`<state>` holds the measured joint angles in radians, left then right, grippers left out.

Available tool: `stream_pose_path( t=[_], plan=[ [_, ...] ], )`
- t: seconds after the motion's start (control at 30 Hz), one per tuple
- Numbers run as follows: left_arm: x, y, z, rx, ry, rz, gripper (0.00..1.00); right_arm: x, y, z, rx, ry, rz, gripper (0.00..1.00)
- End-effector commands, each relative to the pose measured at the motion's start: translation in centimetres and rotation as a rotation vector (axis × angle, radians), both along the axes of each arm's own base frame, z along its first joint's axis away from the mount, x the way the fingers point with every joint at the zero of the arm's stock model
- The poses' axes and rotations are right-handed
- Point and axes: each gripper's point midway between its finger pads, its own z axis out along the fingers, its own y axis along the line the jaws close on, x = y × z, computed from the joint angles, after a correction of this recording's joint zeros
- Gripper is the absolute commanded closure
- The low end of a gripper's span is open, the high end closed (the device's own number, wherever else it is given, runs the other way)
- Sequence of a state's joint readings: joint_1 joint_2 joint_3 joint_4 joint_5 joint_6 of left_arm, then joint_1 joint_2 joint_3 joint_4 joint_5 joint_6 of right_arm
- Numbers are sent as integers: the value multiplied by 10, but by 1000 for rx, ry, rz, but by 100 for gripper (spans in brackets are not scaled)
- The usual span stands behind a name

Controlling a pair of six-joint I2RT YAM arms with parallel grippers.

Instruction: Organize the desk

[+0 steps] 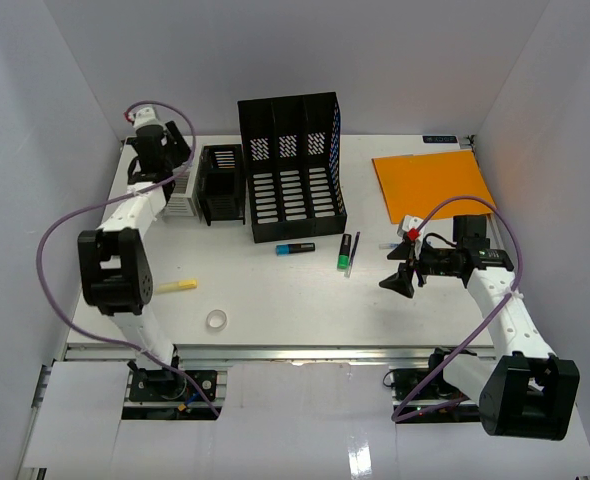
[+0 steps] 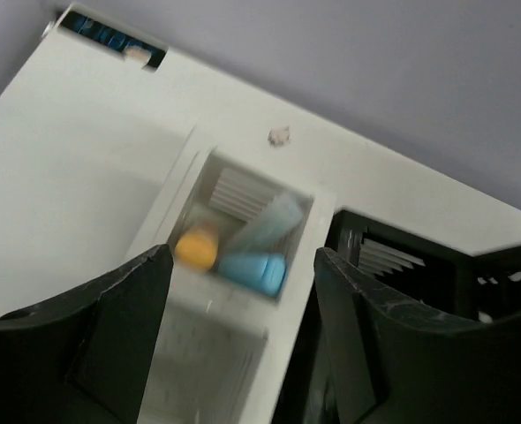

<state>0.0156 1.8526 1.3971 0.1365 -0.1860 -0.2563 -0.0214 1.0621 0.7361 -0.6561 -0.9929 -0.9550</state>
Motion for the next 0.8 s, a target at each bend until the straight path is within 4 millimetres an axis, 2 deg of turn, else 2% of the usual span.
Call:
stream_pose_path(
  t=[0.0,0.03,0.1,0.17,0.3,0.33,0.37,0.43,0.53,0.63,0.77],
  plan=[
    [-94,8,51,-340,39,157,27,-3,2,11,29,-42,18,18],
    [-114,4,36,-422,71,181,30,-4,2,12,31,-43,19,18],
    [-149,2,23,-522,126,250,34,-5,1,13,33,-45,20,18],
    [-190,6,0,-599,243,351,38,-5,0,12,33,-47,20,18],
    [-270,3,-73,-770,553,574,38,-6,1,15,38,-55,24,18],
    [-286,-2,-94,-793,621,597,36,-6,0,15,37,-58,24,18],
    [-296,-5,-105,-806,659,614,33,-6,0,15,36,-59,24,18],
    [-312,-4,-126,-822,716,655,28,-6,0,15,35,-61,24,18],
    [-326,-9,-151,-857,779,680,27,-6,0,15,33,-65,22,18],
    [-325,-19,-162,-904,827,651,28,-6,-1,15,30,-65,21,18],
    [-316,-13,-169,-890,836,670,29,-6,-1,15,29,-67,21,18]
  ],
)
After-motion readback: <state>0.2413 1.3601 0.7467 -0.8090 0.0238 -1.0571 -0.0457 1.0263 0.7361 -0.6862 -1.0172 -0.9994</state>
